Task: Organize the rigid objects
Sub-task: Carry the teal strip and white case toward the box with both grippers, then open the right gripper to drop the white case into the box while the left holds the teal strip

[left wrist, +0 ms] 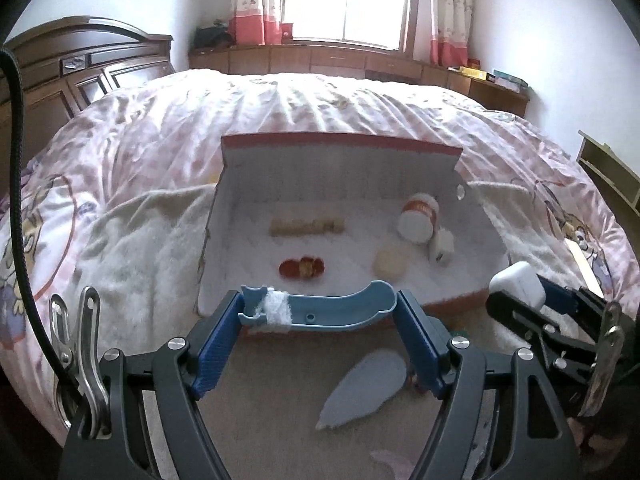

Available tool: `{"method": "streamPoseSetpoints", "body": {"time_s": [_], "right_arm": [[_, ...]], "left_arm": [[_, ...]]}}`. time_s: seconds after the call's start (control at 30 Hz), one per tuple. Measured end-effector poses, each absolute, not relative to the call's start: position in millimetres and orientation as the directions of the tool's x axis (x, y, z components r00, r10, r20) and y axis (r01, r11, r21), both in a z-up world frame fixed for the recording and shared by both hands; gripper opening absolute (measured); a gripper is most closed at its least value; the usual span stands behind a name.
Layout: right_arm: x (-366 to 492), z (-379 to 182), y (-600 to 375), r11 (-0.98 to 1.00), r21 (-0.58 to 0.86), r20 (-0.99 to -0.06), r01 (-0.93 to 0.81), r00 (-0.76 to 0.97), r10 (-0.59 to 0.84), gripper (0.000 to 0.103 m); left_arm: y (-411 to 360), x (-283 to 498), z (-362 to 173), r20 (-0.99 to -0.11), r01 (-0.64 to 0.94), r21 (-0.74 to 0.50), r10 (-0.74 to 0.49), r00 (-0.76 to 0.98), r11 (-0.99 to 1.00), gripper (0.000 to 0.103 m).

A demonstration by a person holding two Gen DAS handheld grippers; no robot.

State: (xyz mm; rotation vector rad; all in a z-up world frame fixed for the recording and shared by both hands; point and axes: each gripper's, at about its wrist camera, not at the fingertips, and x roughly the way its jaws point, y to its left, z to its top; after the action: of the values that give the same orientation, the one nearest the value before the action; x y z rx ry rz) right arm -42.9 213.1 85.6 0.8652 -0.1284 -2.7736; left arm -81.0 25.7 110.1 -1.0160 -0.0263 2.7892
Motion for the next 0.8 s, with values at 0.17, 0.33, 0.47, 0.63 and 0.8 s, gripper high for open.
{"method": "streamPoseSetpoints", "body": {"time_s": [0.17, 0.33, 0.47, 0.63, 0.8], "right_arm": [[-59, 87, 213, -0.970, 0.147, -0.556, 0.192, -0.795, -0.242, 0.059], [-75, 85, 213, -0.971, 0.152, -0.560, 0.182, -0.794, -0.236, 0.059], [-85, 82, 214, -0.973, 0.153, -0.567, 0.172, -0.791, -0.229, 0.059], [-94, 78, 216, -0.977, 0.142, -0.577, 0.158, -0.789, -0.212, 0.059], [-102, 74, 217, -0.980, 0.137, -0.586, 0.147, -0.785, -0.200, 0.059]], "left_arm": [[29, -104, 109, -0.642, -0.147, -0.058, 0.150, -0.752, -0.987, 0.077], [32, -120, 104, -0.656, -0.143, -0.046, 0.137, -0.742, -0.989, 0.077], [38, -131, 99, -0.667, -0.147, -0.030, 0.129, -0.734, -0.989, 0.077], [43, -140, 91, -0.678, -0.156, -0.028, 0.133, -0.723, -0.987, 0.077], [48, -148, 81, -0.695, -0.164, -0.018, 0.131, -0.707, -0.986, 0.077]]}}
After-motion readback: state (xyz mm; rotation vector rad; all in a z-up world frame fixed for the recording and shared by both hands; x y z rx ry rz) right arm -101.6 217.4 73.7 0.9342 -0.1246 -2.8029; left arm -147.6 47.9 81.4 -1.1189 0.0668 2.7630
